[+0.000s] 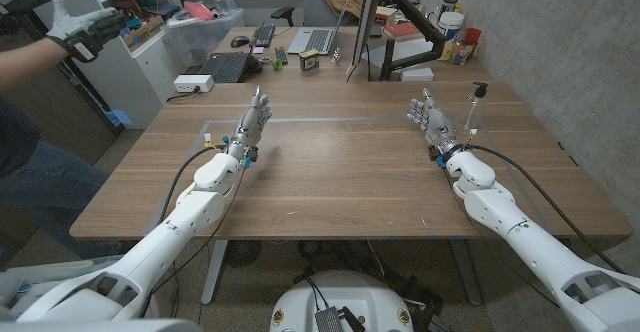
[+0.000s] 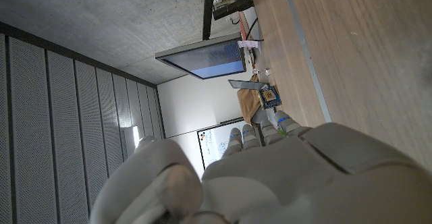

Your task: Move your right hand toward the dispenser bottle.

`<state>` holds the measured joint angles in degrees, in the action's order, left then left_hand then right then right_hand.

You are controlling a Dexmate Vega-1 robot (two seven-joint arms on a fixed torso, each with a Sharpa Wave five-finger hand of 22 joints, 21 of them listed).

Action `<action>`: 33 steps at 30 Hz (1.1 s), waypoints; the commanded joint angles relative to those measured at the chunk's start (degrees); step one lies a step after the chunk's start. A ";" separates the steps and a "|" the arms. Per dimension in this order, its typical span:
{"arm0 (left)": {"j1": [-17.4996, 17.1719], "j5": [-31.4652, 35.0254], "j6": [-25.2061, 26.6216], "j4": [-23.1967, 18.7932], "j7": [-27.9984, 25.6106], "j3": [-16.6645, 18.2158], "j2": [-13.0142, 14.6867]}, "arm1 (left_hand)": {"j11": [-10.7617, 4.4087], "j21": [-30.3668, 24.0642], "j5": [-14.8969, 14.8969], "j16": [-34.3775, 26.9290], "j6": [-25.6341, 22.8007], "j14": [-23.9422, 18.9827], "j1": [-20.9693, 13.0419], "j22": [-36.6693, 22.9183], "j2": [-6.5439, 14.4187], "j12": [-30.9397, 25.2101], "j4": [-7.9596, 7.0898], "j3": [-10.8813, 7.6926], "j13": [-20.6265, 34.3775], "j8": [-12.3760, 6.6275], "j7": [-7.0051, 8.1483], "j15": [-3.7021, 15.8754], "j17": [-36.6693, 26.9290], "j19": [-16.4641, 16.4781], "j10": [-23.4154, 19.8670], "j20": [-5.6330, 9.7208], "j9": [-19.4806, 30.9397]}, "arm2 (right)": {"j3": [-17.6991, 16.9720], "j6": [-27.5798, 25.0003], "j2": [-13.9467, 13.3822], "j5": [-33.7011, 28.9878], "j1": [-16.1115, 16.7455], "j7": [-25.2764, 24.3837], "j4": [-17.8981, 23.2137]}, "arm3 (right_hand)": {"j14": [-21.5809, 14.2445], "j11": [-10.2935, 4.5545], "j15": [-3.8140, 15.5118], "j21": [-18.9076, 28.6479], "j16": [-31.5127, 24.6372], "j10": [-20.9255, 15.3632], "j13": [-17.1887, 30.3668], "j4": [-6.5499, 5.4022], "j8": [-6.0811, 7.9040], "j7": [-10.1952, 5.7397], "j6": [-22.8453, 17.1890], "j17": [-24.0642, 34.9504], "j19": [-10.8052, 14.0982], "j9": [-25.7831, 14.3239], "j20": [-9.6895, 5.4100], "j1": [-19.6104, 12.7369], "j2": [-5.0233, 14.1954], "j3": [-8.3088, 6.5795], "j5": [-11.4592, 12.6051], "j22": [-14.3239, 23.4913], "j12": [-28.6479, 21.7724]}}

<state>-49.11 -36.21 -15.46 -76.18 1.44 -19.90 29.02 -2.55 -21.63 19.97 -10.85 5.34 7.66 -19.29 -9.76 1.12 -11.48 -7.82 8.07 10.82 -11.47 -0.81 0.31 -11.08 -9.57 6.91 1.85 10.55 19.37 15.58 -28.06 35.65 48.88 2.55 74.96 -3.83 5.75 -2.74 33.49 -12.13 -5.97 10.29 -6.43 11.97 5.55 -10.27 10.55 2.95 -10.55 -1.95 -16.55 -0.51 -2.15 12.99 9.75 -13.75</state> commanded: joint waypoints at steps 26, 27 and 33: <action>-2.80 4.80 4.06 -3.90 1.66 4.91 -2.14 | -0.19 0.28 0.66 -0.28 -0.09 0.32 -1.37 -0.29 1.00 -0.49 0.33 0.07 0.10 -0.29 0.11 -0.01 0.05 -0.54 0.10 1.52 0.24 | -9.71 -3.92 8.49 -7.92 3.25 4.96 2.01 | -1.17 0.23 -0.02 -0.57 -0.21 -1.85 0.21 -0.04 -0.06 -0.36 -0.90 0.17 1.09 -0.12 -1.08 -0.74 0.31 0.07 0.02 0.13 -0.28; -2.83 4.83 4.12 -3.94 1.66 4.95 -2.12 | -0.15 0.29 0.67 -0.28 -0.07 0.32 -1.38 -0.30 1.01 -0.48 0.34 0.07 0.10 -0.29 0.11 -0.02 0.05 -0.54 0.11 1.52 0.24 | -9.75 -3.91 8.54 -8.02 3.22 5.12 1.98 | -1.20 0.27 -0.01 -0.61 -0.20 -1.88 0.21 -0.04 -0.07 -0.37 -0.90 0.17 1.09 -0.12 -1.08 -0.74 0.31 0.07 0.02 0.14 -0.28; -2.92 4.90 4.41 -4.11 1.79 5.06 -2.07 | -0.13 0.46 0.74 -0.26 -0.13 0.35 -1.55 -0.30 1.17 -0.41 0.42 0.06 0.10 -0.28 0.11 -0.05 0.09 -0.57 0.24 1.39 0.24 | -10.03 -3.57 8.92 -8.57 3.02 5.75 1.93 | -1.21 0.13 0.01 -0.83 -0.12 -1.92 0.22 0.02 -0.13 -0.55 -0.92 0.17 1.10 -0.13 -1.09 -0.75 0.35 0.11 -0.01 0.14 -0.21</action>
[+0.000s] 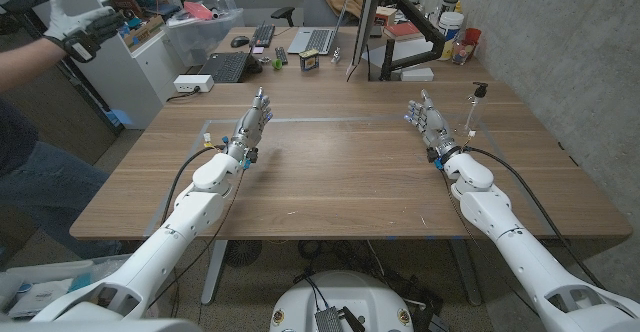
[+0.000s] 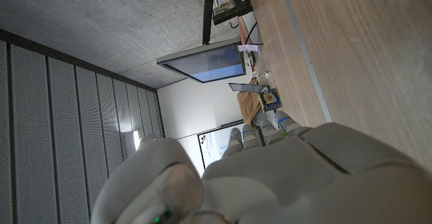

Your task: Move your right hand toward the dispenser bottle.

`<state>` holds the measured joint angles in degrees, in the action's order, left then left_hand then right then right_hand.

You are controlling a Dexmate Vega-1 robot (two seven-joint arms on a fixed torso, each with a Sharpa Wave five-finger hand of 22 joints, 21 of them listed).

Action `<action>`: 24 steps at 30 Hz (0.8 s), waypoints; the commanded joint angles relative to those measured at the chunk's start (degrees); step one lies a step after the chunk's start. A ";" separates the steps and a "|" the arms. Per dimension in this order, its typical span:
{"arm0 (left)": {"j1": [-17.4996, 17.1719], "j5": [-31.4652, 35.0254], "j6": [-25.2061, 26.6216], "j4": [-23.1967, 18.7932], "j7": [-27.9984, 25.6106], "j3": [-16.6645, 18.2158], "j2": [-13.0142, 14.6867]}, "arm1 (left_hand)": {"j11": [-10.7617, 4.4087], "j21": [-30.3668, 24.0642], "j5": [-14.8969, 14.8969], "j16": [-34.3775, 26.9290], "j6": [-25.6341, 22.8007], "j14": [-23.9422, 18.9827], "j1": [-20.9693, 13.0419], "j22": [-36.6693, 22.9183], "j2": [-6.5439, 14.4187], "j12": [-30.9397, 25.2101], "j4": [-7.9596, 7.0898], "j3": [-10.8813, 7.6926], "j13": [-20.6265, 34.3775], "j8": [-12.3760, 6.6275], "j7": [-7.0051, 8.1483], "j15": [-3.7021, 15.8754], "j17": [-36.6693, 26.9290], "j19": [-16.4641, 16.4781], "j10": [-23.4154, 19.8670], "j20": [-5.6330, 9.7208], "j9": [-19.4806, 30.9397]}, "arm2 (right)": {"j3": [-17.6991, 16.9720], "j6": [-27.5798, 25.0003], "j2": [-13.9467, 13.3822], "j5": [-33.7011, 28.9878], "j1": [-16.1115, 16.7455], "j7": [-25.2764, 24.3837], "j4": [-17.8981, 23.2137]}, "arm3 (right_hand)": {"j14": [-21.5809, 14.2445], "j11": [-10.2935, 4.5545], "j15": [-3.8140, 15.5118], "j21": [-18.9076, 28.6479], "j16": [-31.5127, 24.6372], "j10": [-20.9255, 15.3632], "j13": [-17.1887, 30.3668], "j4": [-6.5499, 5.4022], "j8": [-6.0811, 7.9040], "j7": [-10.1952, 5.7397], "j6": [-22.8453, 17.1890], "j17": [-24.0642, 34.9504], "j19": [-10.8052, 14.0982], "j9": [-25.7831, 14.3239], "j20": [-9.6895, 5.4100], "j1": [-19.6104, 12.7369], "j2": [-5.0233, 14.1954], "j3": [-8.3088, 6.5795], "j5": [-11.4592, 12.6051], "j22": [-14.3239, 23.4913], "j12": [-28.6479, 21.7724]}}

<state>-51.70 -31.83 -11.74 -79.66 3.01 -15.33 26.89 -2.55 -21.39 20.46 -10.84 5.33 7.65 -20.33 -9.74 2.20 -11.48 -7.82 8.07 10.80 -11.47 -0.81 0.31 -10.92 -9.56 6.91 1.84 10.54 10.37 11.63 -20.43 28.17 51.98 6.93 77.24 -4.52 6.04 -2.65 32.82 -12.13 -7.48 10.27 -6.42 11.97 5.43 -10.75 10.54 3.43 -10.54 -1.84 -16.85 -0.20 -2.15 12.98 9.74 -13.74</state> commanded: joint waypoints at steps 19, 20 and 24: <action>-0.36 0.52 1.30 -0.60 0.83 0.53 0.03 | -0.37 0.69 0.40 -0.26 -0.09 0.32 -0.96 -0.33 0.46 -0.45 0.64 0.08 0.11 -0.20 0.25 0.00 0.02 -0.62 0.05 1.03 0.27 | -1.91 4.01 2.56 -2.07 -0.32 2.58 -1.51 | -0.97 -0.43 0.41 -0.93 -0.01 -0.89 0.25 0.28 -0.32 -1.32 -0.43 0.16 0.53 -0.17 -1.11 -0.71 0.28 0.14 -0.06 0.18 -0.11; -0.33 0.50 1.33 -0.58 0.91 0.51 0.02 | -0.41 0.72 0.41 -0.26 -0.07 0.31 -0.99 -0.33 0.47 -0.45 0.65 0.09 0.11 -0.19 0.25 0.02 0.03 -0.62 0.05 1.00 0.27 | -1.97 4.15 2.60 -2.08 -0.33 2.60 -1.52 | -1.00 -0.56 0.42 -0.98 0.00 -0.96 0.26 0.31 -0.31 -1.38 -0.48 0.15 0.55 -0.17 -1.12 -0.75 0.29 0.14 -0.06 0.19 -0.12; -0.26 0.65 1.26 -0.60 0.87 0.49 -0.02 | -0.39 0.82 0.44 -0.27 -0.08 0.27 -1.10 -0.34 0.54 -0.48 0.71 0.10 0.11 -0.18 0.27 0.03 0.04 -0.59 -0.04 0.93 0.27 | -2.11 4.56 2.46 -2.30 -0.43 2.85 -1.49 | -1.06 -0.65 0.42 -1.08 0.02 -0.96 0.26 0.36 -0.33 -1.45 -0.49 0.14 0.55 -0.18 -1.11 -0.82 0.34 0.13 -0.06 0.19 -0.08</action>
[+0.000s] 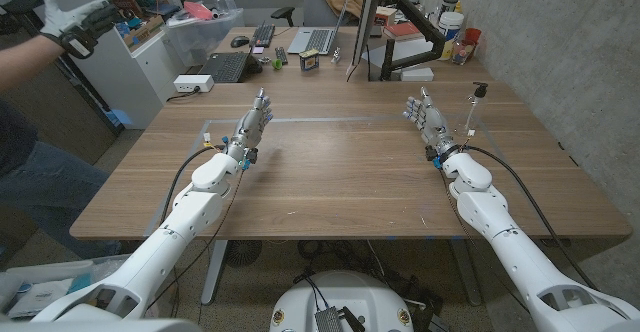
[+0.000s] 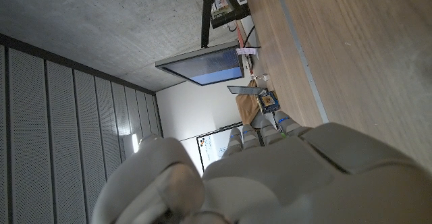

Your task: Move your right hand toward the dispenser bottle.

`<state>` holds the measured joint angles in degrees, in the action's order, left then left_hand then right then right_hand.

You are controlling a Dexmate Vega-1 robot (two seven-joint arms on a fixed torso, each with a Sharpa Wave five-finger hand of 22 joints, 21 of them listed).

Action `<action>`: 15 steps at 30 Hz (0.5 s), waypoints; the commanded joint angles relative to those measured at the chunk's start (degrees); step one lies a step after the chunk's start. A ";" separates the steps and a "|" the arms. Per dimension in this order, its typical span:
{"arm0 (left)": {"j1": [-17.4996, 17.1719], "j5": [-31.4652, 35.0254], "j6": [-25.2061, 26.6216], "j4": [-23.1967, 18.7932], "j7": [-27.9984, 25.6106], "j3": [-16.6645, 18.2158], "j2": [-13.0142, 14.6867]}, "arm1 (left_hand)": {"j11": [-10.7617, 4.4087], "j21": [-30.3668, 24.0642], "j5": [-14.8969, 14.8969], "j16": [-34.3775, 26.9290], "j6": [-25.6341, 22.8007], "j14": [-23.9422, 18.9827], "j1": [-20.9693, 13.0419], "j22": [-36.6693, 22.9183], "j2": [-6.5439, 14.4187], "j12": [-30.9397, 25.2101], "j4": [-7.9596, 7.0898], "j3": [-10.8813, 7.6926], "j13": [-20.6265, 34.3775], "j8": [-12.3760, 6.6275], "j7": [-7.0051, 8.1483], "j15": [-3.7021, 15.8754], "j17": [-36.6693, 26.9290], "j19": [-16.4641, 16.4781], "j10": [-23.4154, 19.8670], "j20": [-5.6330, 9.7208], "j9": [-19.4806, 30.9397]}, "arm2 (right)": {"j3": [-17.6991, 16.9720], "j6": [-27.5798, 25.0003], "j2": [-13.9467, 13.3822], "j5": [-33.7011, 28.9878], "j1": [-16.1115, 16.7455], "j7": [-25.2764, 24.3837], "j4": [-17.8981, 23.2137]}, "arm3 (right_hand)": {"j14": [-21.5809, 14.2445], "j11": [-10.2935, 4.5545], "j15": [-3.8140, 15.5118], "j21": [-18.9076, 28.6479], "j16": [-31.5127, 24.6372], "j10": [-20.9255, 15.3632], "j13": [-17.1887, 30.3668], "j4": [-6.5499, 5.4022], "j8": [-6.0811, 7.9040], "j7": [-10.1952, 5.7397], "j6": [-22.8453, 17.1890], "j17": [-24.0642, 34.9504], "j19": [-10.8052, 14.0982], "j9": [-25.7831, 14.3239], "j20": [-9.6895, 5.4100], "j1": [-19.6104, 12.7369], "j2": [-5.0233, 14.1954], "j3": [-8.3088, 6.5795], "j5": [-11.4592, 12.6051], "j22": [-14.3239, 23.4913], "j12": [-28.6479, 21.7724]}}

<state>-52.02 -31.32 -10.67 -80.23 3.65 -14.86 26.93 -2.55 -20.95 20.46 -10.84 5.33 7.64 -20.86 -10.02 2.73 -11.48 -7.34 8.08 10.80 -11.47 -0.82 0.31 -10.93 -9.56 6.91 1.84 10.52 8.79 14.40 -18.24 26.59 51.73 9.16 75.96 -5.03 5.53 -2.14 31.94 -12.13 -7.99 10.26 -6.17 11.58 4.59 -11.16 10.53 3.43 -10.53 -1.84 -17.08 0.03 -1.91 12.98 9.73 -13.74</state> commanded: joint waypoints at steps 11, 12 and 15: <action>0.24 0.20 0.03 0.18 0.27 0.04 -0.20 | -0.31 0.59 0.50 -0.29 -0.08 0.18 -0.80 -0.07 0.15 -0.49 0.34 0.14 0.13 -0.16 0.32 0.06 0.08 -0.53 -0.14 0.84 0.29 | -0.52 2.19 -0.14 -1.65 -0.41 0.69 0.52 | -0.69 -0.21 -0.02 -0.54 0.09 -0.53 0.27 0.26 0.02 -0.74 -0.14 0.13 0.45 -0.20 -1.00 -0.77 0.19 -0.13 -0.06 0.20 -0.01; 0.24 0.20 0.02 0.19 0.28 0.05 -0.20 | -0.32 0.62 0.51 -0.29 -0.08 0.17 -0.82 -0.07 0.16 -0.49 0.35 0.14 0.13 -0.16 0.36 0.07 0.08 -0.53 -0.15 0.83 0.29 | -0.53 2.19 -0.13 -1.65 -0.41 0.70 0.52 | -0.73 -0.27 0.01 -0.57 0.08 -0.55 0.28 0.28 0.01 -0.74 -0.13 0.13 0.45 -0.20 -0.99 -0.78 0.20 -0.12 -0.06 0.20 0.00; 0.24 0.14 0.10 0.24 0.32 0.09 -0.20 | -0.34 0.67 0.52 -0.29 -0.08 0.17 -0.87 -0.07 0.19 -0.53 0.37 0.16 0.13 -0.15 0.36 0.00 0.08 -0.52 -0.26 0.81 0.30 | -0.52 2.54 -0.09 -1.74 -0.61 0.86 0.63 | -0.78 -0.31 -0.03 -0.65 0.09 -0.55 0.28 0.31 0.00 -0.81 -0.14 0.13 0.44 -0.20 -0.97 -0.82 0.20 -0.12 -0.06 0.21 0.02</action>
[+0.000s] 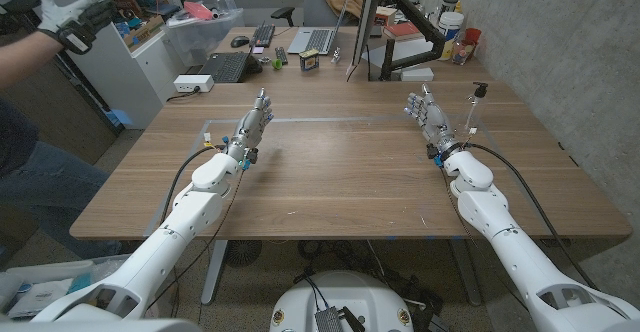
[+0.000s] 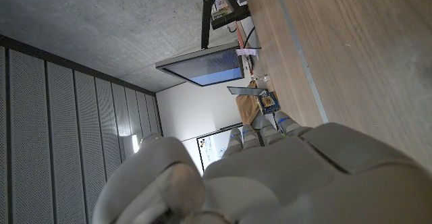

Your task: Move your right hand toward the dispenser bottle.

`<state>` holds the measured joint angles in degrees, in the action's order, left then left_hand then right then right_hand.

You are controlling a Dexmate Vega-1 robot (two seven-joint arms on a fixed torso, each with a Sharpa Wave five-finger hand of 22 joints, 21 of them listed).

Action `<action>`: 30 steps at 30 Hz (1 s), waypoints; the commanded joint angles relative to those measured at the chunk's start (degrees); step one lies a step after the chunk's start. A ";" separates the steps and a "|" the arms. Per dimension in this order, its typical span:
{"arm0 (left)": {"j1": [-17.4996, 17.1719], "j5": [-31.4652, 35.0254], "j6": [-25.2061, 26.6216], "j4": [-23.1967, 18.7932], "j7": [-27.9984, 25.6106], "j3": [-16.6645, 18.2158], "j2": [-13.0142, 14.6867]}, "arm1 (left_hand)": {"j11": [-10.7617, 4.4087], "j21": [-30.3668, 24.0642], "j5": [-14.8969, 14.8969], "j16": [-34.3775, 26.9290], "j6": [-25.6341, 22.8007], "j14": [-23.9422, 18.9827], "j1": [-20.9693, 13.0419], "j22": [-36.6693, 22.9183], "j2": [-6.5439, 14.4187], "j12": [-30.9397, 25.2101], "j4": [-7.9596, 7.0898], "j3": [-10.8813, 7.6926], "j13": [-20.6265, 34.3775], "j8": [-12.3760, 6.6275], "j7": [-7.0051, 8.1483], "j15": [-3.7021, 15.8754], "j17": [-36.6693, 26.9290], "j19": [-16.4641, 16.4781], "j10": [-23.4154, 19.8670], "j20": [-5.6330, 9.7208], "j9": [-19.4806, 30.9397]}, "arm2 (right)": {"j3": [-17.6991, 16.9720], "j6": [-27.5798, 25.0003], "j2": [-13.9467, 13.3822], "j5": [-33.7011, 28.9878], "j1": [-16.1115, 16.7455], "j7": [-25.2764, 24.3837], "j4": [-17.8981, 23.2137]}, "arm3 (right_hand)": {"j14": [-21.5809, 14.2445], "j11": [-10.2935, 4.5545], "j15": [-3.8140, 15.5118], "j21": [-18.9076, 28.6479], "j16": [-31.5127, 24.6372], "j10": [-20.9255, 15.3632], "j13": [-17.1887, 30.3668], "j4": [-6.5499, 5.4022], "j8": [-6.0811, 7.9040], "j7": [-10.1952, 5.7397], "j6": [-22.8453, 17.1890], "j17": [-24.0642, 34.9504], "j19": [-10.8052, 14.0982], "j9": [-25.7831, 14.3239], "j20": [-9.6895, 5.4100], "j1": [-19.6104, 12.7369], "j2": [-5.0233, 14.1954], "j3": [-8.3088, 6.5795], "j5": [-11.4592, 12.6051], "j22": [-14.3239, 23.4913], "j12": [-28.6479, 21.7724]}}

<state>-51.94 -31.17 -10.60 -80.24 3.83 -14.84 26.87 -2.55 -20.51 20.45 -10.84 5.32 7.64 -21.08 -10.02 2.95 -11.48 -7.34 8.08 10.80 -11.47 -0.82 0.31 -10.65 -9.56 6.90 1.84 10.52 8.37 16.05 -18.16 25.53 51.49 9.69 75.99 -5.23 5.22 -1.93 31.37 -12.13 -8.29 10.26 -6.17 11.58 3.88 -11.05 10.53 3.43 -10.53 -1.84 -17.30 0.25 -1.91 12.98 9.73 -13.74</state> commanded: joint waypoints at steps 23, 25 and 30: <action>0.43 -0.03 0.25 0.63 0.44 0.26 -0.03 | -0.14 0.82 0.61 -0.29 -0.10 0.09 -1.04 -0.11 0.21 -0.54 0.57 0.37 0.15 -0.11 0.35 -0.16 -0.16 -0.52 -0.45 0.41 0.32 | -0.10 2.36 -0.44 -1.66 -0.62 0.48 1.92 | -0.80 0.08 -0.31 -0.67 0.23 -0.72 0.30 0.55 -0.11 -0.39 -0.20 0.13 0.58 -0.23 -0.87 -0.81 0.03 -0.03 -0.09 0.23 0.06; 0.45 0.08 0.35 0.63 0.40 0.22 0.03 | -0.13 0.87 0.61 -0.28 -0.11 0.09 -1.08 -0.12 0.24 -0.55 0.59 0.39 0.15 -0.11 0.29 -0.15 -0.16 -0.48 -0.48 0.44 0.32 | -0.14 2.46 -0.45 -1.66 -0.66 0.53 1.88 | -0.81 0.06 -0.31 -0.71 0.24 -0.74 0.30 0.57 -0.12 -0.37 -0.22 0.13 0.62 -0.23 -0.90 -0.81 0.04 -0.02 -0.10 0.23 0.08; 0.51 0.18 0.63 0.70 0.42 0.10 0.07 | 0.12 0.98 0.63 -0.28 -0.15 0.09 -1.16 -0.12 0.29 -0.54 0.62 0.44 0.16 -0.11 0.35 -0.21 -0.16 -0.45 -0.49 0.41 0.33 | -0.24 2.74 -0.65 -1.75 -0.62 0.69 2.08 | -0.84 0.17 -0.35 -0.86 0.27 -0.84 0.31 0.61 -0.14 -0.40 -0.22 0.14 0.66 -0.24 -0.82 -0.83 0.05 0.01 -0.11 0.23 0.09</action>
<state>-51.65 -31.15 -10.33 -79.73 4.14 -14.61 26.80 -2.66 -19.69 20.79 -10.84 5.32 7.64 -21.31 -10.00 3.18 -11.48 -7.11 8.31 10.79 -11.47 -0.82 0.31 -10.66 -9.56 6.37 1.84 10.52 8.29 18.10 -18.58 24.03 50.92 10.12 77.70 -5.64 5.54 -2.35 30.71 -11.89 -8.60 10.25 -5.75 11.58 3.89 -11.05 10.52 3.54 -10.52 -1.95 -17.61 0.56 -1.86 12.98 9.72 -13.74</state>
